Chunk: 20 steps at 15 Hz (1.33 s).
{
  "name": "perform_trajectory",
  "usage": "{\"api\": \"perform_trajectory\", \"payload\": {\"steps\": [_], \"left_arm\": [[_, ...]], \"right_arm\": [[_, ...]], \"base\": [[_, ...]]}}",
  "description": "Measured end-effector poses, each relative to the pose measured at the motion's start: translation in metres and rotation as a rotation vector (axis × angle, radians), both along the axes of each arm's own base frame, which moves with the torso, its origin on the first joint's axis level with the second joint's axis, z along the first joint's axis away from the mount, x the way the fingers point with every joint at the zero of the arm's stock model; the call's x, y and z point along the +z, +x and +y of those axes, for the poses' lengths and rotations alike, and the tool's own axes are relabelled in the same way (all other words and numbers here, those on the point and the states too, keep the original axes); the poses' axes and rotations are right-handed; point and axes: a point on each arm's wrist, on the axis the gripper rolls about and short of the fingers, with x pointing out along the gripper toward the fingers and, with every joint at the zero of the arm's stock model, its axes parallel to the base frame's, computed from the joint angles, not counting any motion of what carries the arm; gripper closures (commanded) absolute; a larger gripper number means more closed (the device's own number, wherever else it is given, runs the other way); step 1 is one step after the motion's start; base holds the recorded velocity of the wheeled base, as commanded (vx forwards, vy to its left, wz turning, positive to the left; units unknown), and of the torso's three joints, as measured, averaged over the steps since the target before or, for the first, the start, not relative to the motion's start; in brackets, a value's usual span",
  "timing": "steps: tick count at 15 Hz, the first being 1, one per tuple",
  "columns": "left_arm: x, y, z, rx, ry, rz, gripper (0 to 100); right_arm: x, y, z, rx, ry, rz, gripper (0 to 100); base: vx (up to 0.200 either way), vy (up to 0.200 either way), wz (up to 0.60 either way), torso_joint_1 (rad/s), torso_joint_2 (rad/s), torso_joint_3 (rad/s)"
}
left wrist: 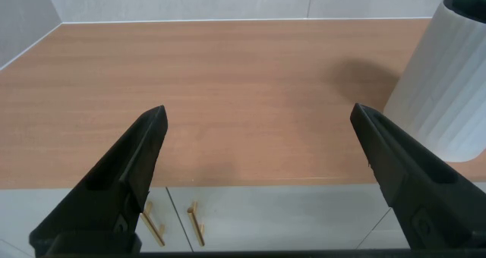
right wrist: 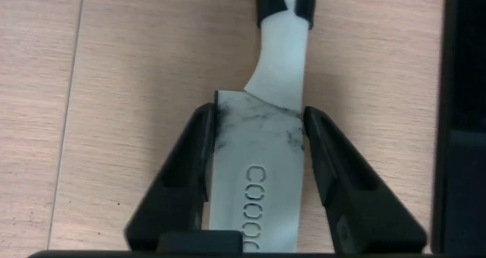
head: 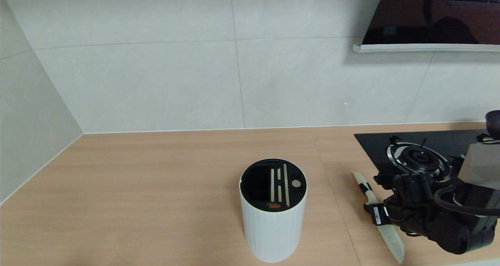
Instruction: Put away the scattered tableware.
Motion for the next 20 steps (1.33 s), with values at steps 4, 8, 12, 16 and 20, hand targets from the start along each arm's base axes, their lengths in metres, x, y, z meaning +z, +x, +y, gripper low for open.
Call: {"api": "perform_trajectory", "payload": {"steps": [4,8,12,16,20], "left_arm": [[0.0,0.0,0.0,0.0,0.0,0.0,0],[0.0,0.0,0.0,0.0,0.001,0.0,0],[0.0,0.0,0.0,0.001,0.007,0.0,0],[0.006,0.0,0.0,0.0,0.007,-0.057,0],[0.018,-0.005,-0.004,-0.186,0.015,-0.083,0]], "right_arm": [[0.007,0.0,-0.001,-0.023,-0.016,-0.025,100],[0.037,-0.007,0.0,-0.028,-0.007,-0.109,100],[0.07,-0.021,0.004,-0.009,0.008,-0.173,100],[0.11,-0.046,0.021,0.058,0.053,-0.236,100],[0.155,-0.058,0.032,0.106,0.102,-0.343,100]], "base": [[0.0,0.0,0.0,0.0,0.0,0.0],[0.0,0.0,0.0,0.0,0.0,0.0],[0.0,0.0,0.0,0.0,0.0,0.0],[0.0,0.0,0.0,0.0,0.0,0.0],[0.0,0.0,0.0,0.0,0.0,0.0]]}}
